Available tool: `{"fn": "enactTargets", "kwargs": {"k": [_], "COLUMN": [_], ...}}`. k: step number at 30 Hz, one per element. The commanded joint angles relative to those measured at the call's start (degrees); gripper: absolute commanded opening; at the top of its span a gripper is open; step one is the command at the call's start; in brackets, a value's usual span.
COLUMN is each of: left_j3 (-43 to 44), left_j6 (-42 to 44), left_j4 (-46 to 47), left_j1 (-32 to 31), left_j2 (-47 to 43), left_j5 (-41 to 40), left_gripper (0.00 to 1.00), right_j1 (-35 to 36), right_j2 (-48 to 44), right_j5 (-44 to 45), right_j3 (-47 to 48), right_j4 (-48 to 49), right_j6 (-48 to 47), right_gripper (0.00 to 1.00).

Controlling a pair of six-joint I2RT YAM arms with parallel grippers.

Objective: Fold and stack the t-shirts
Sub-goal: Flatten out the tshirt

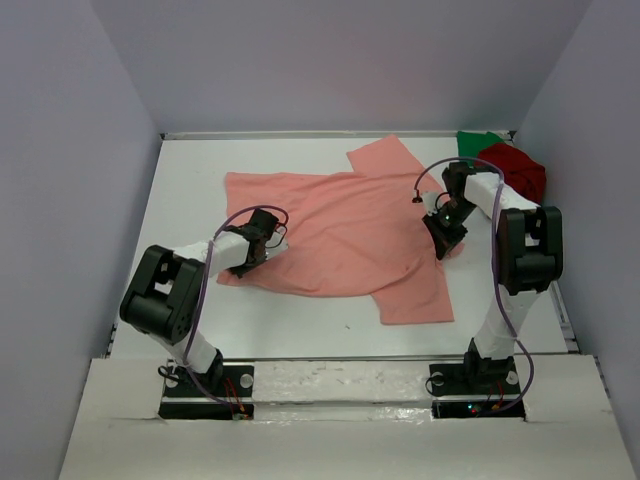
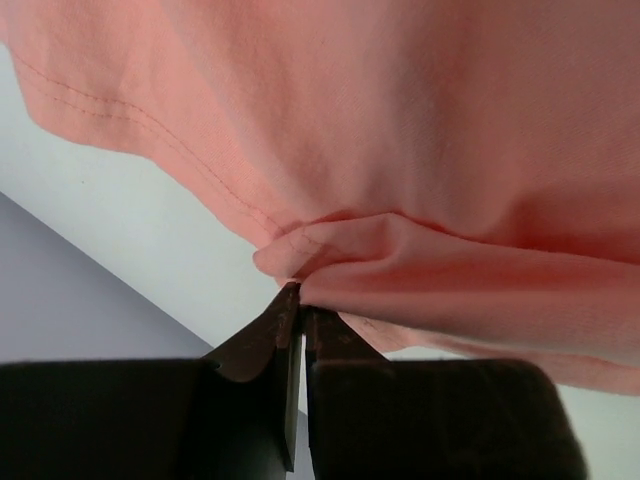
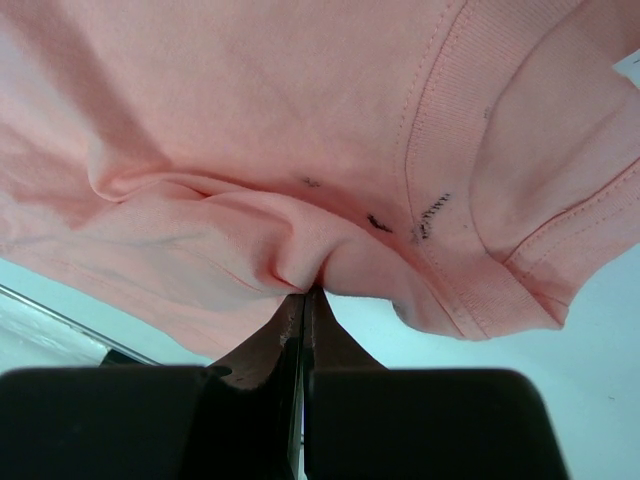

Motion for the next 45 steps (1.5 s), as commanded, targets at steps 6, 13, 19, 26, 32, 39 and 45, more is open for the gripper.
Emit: {"fn": "enactTargets", "kwargs": {"k": [6, 13, 19, 26, 32, 39, 45], "left_j3": [3.2, 4.6, 8.1, 4.0, 2.0, -0.8, -1.3], "left_j6": [2.1, 3.0, 1.1, 2.5, 4.1, 5.9, 6.6], "left_j4": [-2.9, -4.7, -12.3, -14.8, -17.2, -15.5, -13.1], "left_j1": [-0.1, 0.2, 0.1, 0.1, 0.1, 0.1, 0.1], "left_j2": [-5.9, -9.5, -11.8, -13.6, -15.9, -15.8, -13.2], "left_j5": [-5.4, -6.9, 0.9, 7.4, 11.1, 10.7, 10.2], "left_gripper": [0.58, 0.64, 0.31, 0.24, 0.31, 0.34, 0.34], "right_j1": [0.6, 0.6, 0.6, 0.6, 0.6, 0.6, 0.6], "right_j2": [-1.0, -1.6, -1.6, -1.2, -0.3, 0.1, 0.6], "right_j5": [-1.0, -1.2, -0.9, -0.9, -0.8, -1.3, -0.8], "right_j3": [1.7, 1.0, 0.7, 0.2, 0.6, 0.9, 0.8], "right_j4": [-0.4, -0.1, 0.2, 0.9, 1.0, 0.9, 1.0], "right_j6": [0.1, -0.3, -0.4, -0.3, 0.0, 0.5, 0.5], "right_gripper": [0.0, 0.0, 0.0, 0.0, 0.0, 0.0, 0.0]}}
